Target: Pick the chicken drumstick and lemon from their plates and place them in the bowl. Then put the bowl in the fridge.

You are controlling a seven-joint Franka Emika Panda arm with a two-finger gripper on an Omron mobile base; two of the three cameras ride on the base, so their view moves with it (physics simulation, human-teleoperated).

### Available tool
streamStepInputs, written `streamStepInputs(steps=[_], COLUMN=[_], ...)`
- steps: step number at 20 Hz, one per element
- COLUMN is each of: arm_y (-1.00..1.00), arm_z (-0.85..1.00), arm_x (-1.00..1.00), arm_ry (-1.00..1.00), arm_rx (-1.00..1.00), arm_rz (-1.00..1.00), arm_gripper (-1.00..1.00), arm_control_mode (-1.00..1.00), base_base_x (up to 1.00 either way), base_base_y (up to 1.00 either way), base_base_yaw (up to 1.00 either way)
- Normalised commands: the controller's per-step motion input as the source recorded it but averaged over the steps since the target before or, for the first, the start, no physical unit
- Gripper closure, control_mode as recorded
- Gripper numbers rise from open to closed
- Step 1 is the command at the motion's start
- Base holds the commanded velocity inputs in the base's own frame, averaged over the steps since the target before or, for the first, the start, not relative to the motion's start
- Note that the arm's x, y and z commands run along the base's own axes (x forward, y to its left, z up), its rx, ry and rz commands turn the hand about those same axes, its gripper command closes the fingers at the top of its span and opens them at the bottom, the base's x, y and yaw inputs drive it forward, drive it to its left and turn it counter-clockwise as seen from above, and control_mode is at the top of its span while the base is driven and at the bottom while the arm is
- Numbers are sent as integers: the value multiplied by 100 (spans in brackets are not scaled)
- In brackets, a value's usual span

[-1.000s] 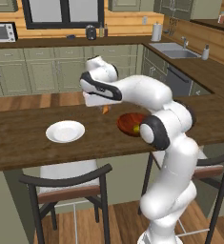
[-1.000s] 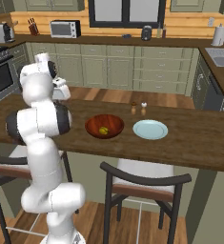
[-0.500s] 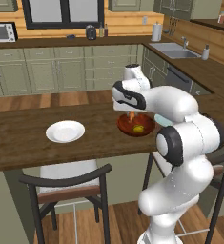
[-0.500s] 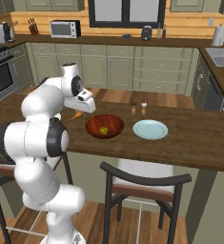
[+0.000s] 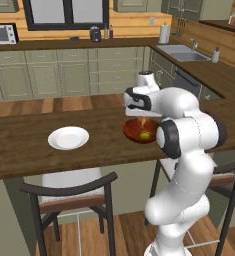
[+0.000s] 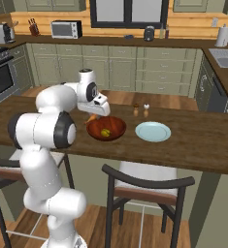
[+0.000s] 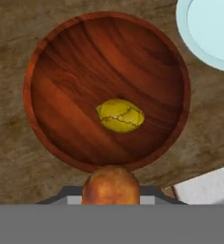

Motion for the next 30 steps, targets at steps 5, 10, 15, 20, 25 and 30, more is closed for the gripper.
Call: streamStepInputs(steps=[5,10,15,20,25,30], arm_y=[11,8,7,0,0,0], arm_z=[-27,-48,-45,-30,-13,-4], arm_x=[44,9,4,16,24,39], arm_ry=[0,3,2,3,3,5], arm_rx=[0,1,2,2,1,0], arm_rz=[3,0,0,0,0,0], arm_gripper=[100,100,100,100,100,100], arm_control_mode=[-100,-100,-100,-100,-100,-100], base_base_x=[0,0,0,0,0,0], base_base_y=[0,0,0,0,0,0], base_base_yaw=[0,0,0,0,0,0])
